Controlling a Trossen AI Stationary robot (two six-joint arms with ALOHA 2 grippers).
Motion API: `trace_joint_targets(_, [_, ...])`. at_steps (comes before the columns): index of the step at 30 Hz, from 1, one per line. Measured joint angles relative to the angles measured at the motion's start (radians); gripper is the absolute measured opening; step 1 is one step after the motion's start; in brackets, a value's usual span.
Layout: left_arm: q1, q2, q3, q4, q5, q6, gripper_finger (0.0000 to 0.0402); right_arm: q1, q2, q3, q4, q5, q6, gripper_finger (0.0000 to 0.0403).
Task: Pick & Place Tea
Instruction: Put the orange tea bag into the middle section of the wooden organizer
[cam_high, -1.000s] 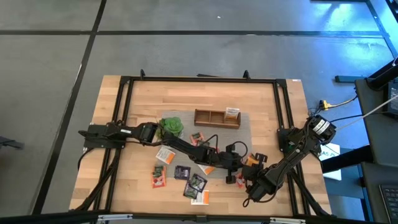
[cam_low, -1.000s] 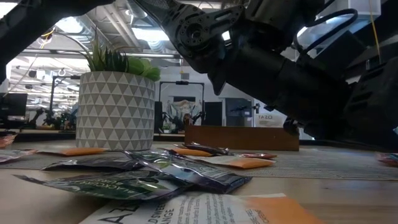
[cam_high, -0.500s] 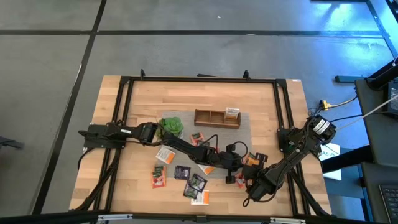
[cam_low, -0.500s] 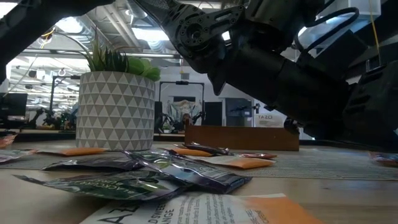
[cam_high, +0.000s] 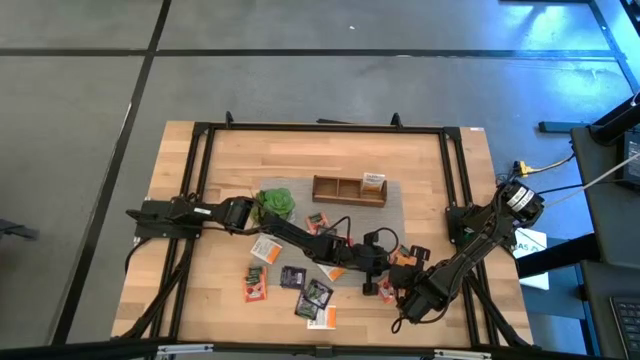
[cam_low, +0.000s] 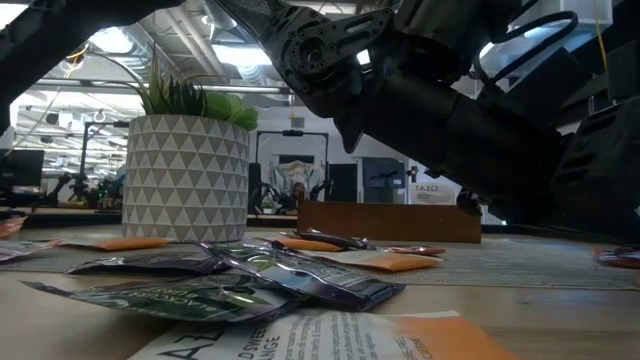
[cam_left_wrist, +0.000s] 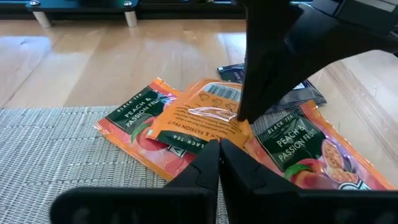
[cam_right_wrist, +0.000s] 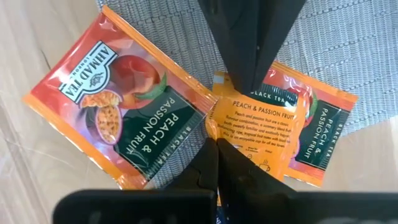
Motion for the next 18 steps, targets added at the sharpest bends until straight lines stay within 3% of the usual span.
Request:
trace_joint_targets(10, [0.000, -0.037, 0.000, -0.087, -0.011, 0.133, 0.0006, 0.021, 0.000, 0.009, 0.009, -0.005, -0.009, 0.0001])
trace_joint_targets(18, [-0.018, -0.044, 0.000, -0.113, -0.016, 0.481, 0.0010, 0.027, -0.001, 0.052, -0.022, -0.004, -0.057, 0.0000])
